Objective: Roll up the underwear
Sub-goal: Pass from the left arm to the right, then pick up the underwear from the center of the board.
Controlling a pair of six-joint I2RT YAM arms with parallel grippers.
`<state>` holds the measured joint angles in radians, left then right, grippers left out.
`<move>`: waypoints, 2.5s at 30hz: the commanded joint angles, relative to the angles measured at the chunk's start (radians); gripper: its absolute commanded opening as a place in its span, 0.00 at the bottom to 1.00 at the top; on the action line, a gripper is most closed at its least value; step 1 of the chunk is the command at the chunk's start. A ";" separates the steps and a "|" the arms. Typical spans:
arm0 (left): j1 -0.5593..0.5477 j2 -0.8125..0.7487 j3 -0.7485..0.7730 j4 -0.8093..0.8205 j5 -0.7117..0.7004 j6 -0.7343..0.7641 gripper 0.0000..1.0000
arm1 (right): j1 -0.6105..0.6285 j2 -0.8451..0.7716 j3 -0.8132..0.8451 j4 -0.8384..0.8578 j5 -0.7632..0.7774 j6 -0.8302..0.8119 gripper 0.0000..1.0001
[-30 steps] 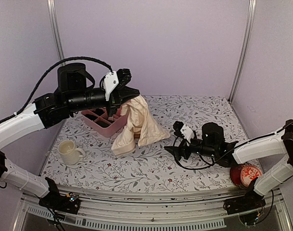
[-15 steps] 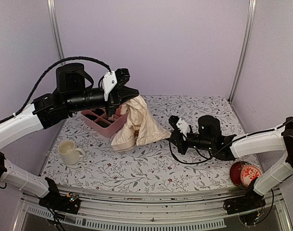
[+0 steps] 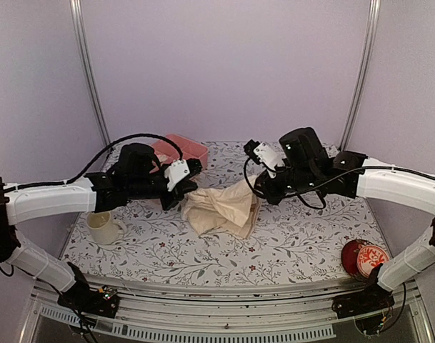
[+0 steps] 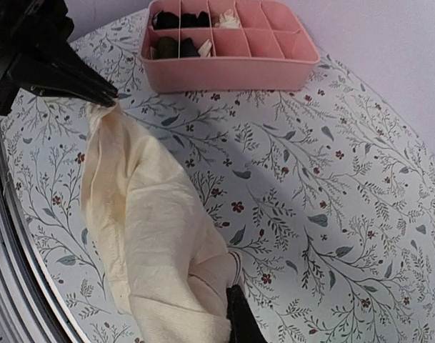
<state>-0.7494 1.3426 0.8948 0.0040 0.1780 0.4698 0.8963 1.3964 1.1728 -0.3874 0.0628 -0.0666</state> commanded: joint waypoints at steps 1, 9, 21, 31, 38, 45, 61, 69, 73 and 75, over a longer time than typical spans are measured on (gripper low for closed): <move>0.018 0.085 -0.009 0.074 -0.008 -0.036 0.08 | 0.062 0.154 0.088 -0.317 0.032 0.059 0.02; 0.015 0.104 -0.074 0.153 0.021 -0.001 0.67 | 0.062 0.359 0.191 -0.377 0.057 0.154 0.02; -0.213 0.153 -0.200 0.307 -0.143 0.203 0.88 | -0.106 0.556 0.209 -0.309 0.049 0.161 0.02; -0.440 0.333 -0.079 0.278 -0.265 0.332 0.95 | -0.172 0.627 0.120 -0.172 -0.012 0.151 0.03; -0.470 0.519 0.180 0.057 -0.254 0.235 0.89 | -0.190 0.608 0.061 -0.094 -0.035 0.147 0.03; -0.485 0.659 0.293 -0.046 -0.279 0.208 0.91 | -0.194 0.596 0.045 -0.061 -0.052 0.140 0.03; -0.438 0.813 0.474 -0.266 -0.280 0.057 0.75 | -0.194 0.541 -0.024 -0.022 -0.061 0.144 0.02; -0.374 0.863 0.522 -0.349 -0.204 0.004 0.59 | -0.194 0.524 -0.037 -0.018 -0.052 0.145 0.02; -0.366 0.884 0.525 -0.374 -0.185 0.005 0.48 | -0.195 0.520 -0.038 -0.016 -0.052 0.143 0.02; -0.366 0.894 0.525 -0.383 -0.180 0.003 0.39 | -0.195 0.518 -0.039 -0.016 -0.051 0.143 0.03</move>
<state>-1.1278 2.1559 1.4406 -0.2424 -0.0086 0.4770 0.7059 1.9251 1.1664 -0.3424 0.0196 0.0814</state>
